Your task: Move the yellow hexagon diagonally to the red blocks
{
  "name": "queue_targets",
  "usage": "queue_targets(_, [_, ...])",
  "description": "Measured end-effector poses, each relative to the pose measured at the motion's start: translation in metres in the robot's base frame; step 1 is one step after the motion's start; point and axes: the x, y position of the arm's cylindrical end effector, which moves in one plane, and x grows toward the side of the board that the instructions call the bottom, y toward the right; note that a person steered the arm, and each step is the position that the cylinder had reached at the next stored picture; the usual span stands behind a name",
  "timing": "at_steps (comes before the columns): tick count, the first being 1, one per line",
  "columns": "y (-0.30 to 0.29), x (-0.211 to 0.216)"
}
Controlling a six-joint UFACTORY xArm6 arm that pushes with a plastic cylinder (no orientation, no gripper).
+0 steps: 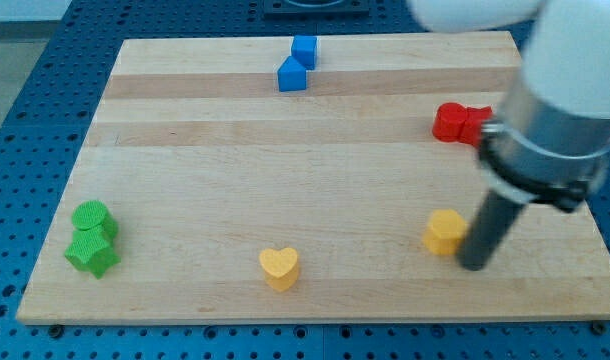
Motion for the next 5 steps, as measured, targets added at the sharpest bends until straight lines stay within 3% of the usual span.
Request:
queue_targets(1, [0.004, -0.001])
queue_targets(2, [0.094, -0.021])
queue_targets(3, [-0.001, -0.036])
queue_targets(4, [-0.095, -0.001])
queue_targets(5, [-0.119, -0.017])
